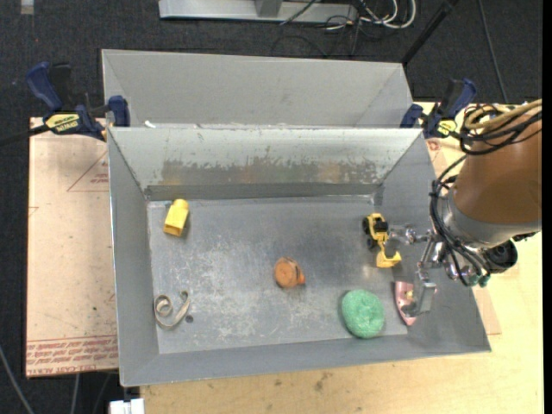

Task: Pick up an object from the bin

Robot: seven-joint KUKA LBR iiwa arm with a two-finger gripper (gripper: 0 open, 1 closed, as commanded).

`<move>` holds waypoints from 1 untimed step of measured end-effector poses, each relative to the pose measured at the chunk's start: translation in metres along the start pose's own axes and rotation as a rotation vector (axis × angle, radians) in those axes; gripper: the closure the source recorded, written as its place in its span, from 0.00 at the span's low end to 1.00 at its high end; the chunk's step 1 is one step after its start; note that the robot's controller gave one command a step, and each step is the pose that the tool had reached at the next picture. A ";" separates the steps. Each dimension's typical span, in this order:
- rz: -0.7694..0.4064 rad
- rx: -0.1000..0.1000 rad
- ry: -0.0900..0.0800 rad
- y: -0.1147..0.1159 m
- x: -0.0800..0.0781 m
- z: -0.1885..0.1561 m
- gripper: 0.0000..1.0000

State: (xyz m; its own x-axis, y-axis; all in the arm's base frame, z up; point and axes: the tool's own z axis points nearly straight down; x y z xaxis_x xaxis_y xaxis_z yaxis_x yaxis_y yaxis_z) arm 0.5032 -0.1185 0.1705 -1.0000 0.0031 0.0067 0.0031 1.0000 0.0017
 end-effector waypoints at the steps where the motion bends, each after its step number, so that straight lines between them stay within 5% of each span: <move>1: -0.003 0.001 -0.008 0.000 -0.002 -0.004 0.00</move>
Offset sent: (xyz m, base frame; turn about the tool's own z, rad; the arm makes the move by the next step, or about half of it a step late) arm -0.0135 -0.0040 -0.1005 -0.0746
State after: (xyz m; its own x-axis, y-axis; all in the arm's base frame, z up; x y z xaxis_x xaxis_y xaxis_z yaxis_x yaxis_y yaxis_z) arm 0.5051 -0.1180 0.1745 -1.0000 0.0002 -0.0010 0.0002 1.0000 0.0004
